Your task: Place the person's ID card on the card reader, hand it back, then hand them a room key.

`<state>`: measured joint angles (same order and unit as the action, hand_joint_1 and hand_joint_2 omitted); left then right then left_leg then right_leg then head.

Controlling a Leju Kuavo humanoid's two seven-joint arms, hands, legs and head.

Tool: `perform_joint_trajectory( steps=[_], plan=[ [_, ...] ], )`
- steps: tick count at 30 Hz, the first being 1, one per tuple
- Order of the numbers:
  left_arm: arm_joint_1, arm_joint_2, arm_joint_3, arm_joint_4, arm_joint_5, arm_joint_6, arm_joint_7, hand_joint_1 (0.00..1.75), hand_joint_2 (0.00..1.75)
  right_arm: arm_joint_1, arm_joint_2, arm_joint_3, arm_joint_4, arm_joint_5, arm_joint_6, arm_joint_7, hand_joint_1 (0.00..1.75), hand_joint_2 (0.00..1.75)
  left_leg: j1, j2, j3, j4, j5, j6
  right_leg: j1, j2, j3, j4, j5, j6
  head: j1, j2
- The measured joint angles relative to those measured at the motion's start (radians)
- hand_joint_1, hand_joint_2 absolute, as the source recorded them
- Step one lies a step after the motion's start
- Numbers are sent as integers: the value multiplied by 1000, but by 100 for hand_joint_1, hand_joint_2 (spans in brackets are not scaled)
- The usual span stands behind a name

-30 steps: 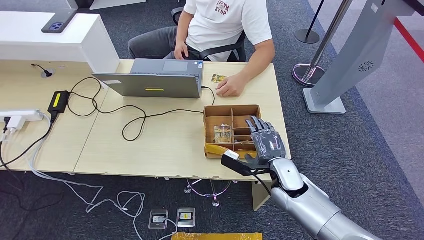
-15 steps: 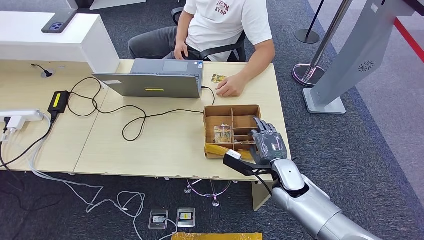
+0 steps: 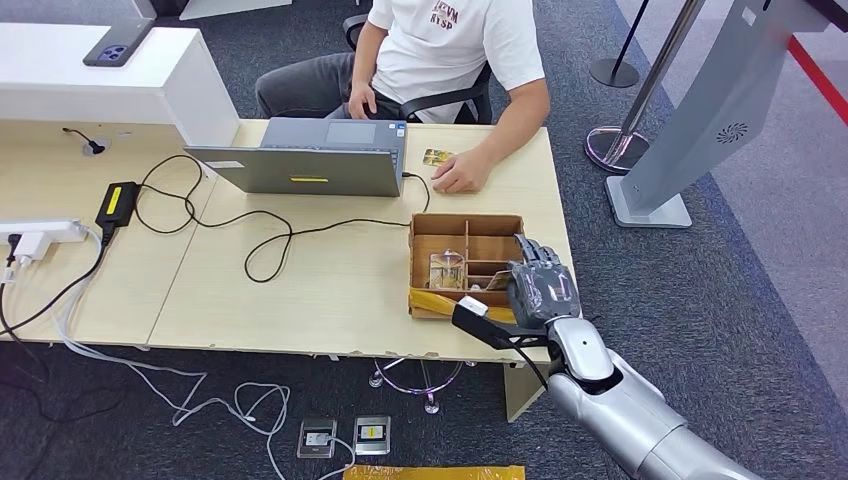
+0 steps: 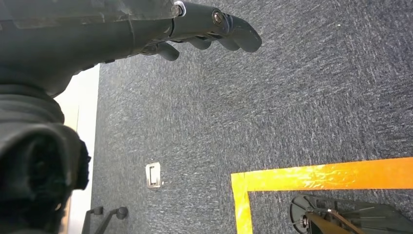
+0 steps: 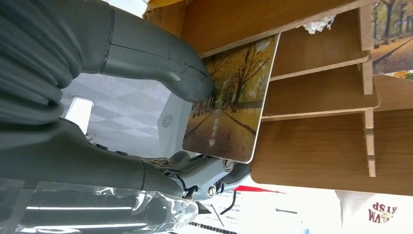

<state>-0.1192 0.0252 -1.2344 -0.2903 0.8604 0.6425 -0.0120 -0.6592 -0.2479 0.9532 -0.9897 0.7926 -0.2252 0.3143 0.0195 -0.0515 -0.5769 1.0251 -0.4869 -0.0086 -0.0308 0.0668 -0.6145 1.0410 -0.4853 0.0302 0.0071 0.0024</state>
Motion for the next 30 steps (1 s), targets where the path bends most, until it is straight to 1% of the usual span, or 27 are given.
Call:
perform_joint_trajectory(
  steps=[7,13,16,23,30],
  plan=[
    [0,-1,-2,-3,-3,7,0,0,0,2,0,-17,2,20,-15,0,174,175,0,0,0,0,0,0,0,0,0,0,0,0,0,0],
    [0,-1,-2,-6,-10,7,0,0,0,-10,-1,-43,-12,55,-52,27,174,175,0,0,0,0,0,0,0,0,0,0,0,0,0,0],
    [0,0,-2,-6,-13,8,0,0,0,-47,-5,-67,-37,73,-70,47,169,175,0,0,0,0,0,0,0,0,0,0,0,0,0,0],
    [0,-1,-3,-8,-22,14,-7,0,0,-164,-16,-118,-81,81,-67,70,159,175,0,0,0,0,1,0,0,0,0,0,1,0,0,0],
    [0,-1,-4,-8,-29,16,-19,0,0,-258,-22,-140,-84,63,-44,90,159,175,0,0,0,0,1,0,0,0,0,0,1,0,0,0]
  ],
)
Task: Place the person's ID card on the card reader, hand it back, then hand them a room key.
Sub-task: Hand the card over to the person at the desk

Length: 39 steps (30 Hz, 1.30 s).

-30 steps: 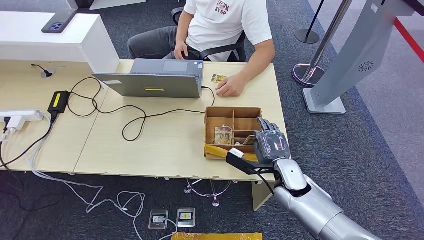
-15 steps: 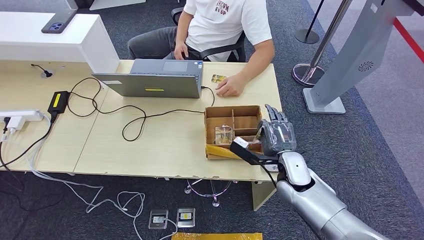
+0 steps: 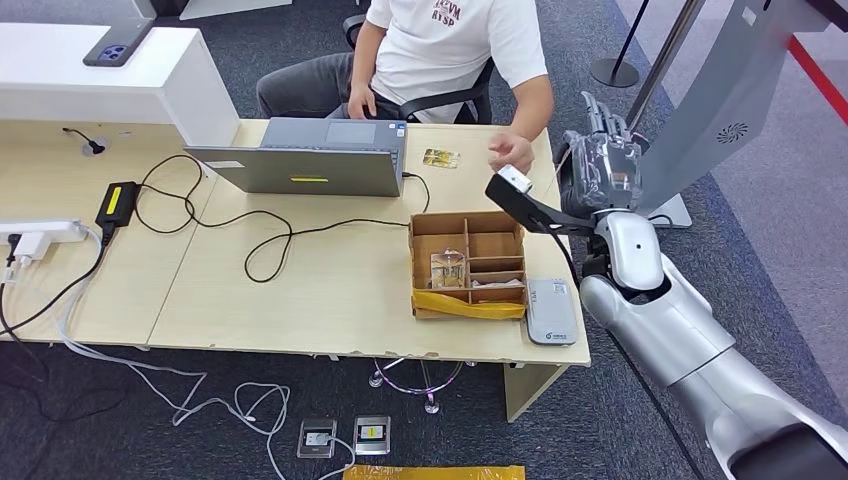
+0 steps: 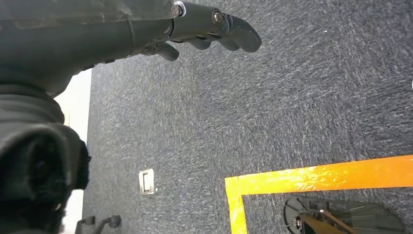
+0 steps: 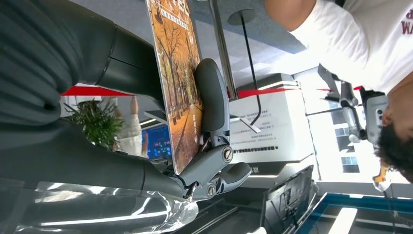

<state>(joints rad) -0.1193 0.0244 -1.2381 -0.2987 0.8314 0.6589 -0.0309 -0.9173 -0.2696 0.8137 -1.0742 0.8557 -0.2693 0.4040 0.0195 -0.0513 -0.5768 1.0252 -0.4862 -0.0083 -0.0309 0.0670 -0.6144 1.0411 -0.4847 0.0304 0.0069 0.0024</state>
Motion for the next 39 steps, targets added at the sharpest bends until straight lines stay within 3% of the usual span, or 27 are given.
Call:
perform_joint_trajectory(
  steps=[17,27,28,31,32,39],
  plan=[
    [-7,4,-15,0,-35,-19,9,0,0,-63,-6,15,82,-41,49,-8,168,175,0,-1,-1,0,0,0,0,0,0,0,0,0,0,0],
    [-29,10,-31,0,-76,-39,38,0,0,-186,102,53,308,-26,38,-24,160,175,0,-1,-1,0,1,0,0,-1,0,1,0,0,0,0],
    [-30,11,-32,0,-79,-44,41,0,0,-195,112,57,328,-23,36,-22,142,175,0,-1,-1,0,1,0,0,-1,0,1,0,0,0,0],
    [-34,14,-36,0,-87,-54,51,0,0,-215,136,69,381,-17,31,-17,25,175,0,-1,-1,0,1,0,0,-1,0,1,0,0,0,0],
    [-36,16,-38,0,-88,-56,53,0,0,-218,142,72,396,-16,30,-16,2,175,0,-1,-1,0,1,0,0,-1,0,1,0,0,0,0],
    [-38,25,-49,0,-96,-63,58,0,0,-222,168,96,468,-17,17,-14,0,175,0,-1,-1,0,1,0,0,-1,0,0,0,0,0,0]
  ],
)
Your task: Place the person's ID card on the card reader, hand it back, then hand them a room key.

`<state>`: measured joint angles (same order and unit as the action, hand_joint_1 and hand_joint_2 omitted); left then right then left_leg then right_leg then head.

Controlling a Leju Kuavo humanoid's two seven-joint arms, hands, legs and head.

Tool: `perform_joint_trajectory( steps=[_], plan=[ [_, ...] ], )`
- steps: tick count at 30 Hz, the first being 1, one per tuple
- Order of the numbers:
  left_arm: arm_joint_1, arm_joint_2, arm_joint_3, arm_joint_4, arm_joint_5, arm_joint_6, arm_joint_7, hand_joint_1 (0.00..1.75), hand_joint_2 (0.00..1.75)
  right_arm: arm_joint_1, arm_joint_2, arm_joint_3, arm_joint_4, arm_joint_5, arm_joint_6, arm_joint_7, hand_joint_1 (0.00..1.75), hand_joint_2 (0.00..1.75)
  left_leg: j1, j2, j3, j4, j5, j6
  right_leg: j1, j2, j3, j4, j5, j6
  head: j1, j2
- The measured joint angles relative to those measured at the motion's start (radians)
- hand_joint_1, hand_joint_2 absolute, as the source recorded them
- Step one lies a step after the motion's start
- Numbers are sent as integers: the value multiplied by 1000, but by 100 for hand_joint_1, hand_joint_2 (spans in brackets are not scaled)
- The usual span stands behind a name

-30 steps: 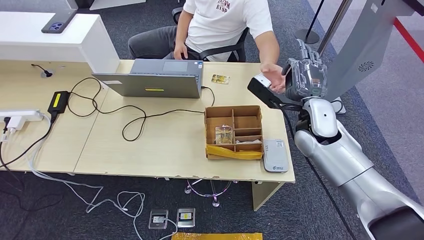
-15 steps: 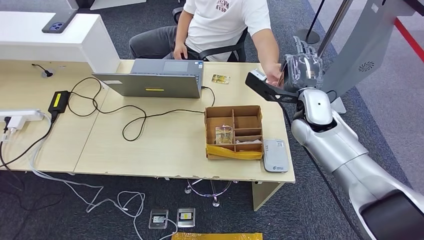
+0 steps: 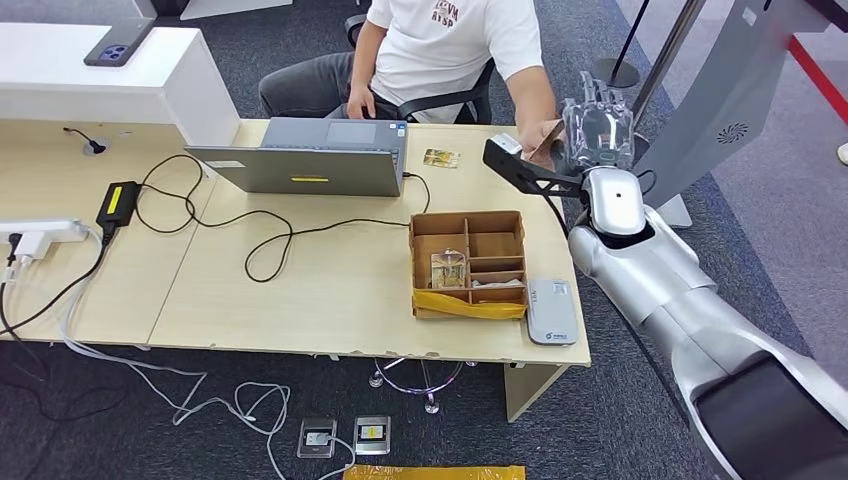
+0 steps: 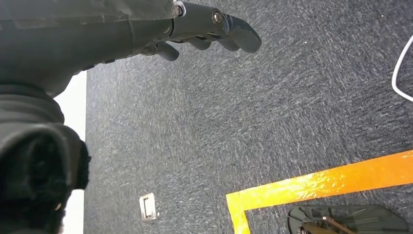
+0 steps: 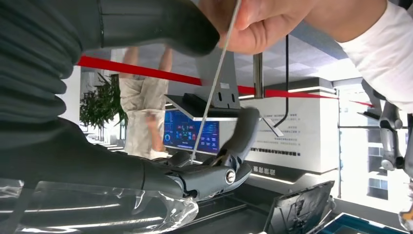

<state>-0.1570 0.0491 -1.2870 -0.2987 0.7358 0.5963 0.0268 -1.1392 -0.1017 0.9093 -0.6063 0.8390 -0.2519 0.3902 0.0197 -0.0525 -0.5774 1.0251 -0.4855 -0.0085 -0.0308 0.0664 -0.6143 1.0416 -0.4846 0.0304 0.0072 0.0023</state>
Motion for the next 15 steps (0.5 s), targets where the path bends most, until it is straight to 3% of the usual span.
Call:
perform_joint_trajectory(
  steps=[2,6,15],
  plan=[
    [0,2,0,0,-3,-1,0,0,0,0,4,6,12,1,-6,3,0,175,0,0,0,0,0,0,0,0,0,0,0,0,0,0],
    [0,2,0,0,-10,0,0,0,0,0,5,17,25,0,-33,7,0,0,0,0,0,0,0,0,0,0,0,0,0,0,0,0],
    [7,2,0,0,-11,11,0,0,0,37,-8,-6,-25,-98,-281,-39,0,0,0,1,1,0,0,0,0,1,0,0,0,0,0,0]
  ],
)
